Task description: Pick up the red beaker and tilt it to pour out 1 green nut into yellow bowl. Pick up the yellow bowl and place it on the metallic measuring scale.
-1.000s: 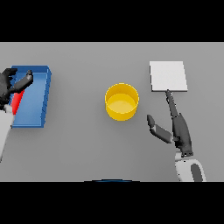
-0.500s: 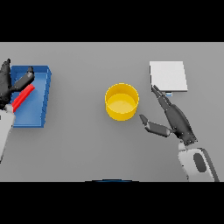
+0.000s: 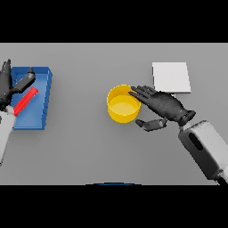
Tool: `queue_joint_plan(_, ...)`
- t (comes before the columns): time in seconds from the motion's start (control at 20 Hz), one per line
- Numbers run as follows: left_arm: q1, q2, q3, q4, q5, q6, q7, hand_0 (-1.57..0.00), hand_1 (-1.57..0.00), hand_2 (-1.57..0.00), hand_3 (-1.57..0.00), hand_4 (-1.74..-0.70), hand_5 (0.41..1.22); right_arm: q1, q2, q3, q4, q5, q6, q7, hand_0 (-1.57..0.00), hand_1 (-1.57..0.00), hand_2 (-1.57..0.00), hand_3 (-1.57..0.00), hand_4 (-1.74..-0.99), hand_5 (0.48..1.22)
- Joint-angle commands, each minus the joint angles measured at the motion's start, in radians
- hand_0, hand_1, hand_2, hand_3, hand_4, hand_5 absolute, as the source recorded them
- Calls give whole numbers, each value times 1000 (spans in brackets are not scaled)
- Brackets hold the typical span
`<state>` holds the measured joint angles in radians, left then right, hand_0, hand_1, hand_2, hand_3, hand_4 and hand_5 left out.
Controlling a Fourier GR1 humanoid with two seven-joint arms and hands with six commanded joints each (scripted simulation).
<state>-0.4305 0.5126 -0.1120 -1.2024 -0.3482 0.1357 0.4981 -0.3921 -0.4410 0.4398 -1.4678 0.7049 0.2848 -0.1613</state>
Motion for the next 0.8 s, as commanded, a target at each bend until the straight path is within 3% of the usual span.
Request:
queue_joint_plan(0.0, 1, -2, -4, -3, -1, -2, 6, -3, -2, -2, -2, -741, 699, -28, -14, 28, 11, 26, 18, -20, 1, 1, 1, 1, -1226, 692)
queue_joint_plan(0.2, 11, 10, 2, -12, 3, -6, 1, 0, 0, 0, 0, -745, 704, -124, -11, 122, 95, 122, 57, -30, 1, 1, 1, 1, -1215, 711)
queue_joint_plan(0.4, 13, 11, 6, -12, 10, -9, 1, 0, 0, 0, 1, -747, 701, -193, 10, 173, 164, 136, 123, -60, 1, 1, 1, 1, -1221, 722)
queue_joint_plan(0.75, 30, 18, 9, -26, 11, -4, -11, 1, 1, 1, 1, -744, 698, -285, 77, 240, 285, 183, 154, -42, 1, 1, 1, 1, -1257, 733)
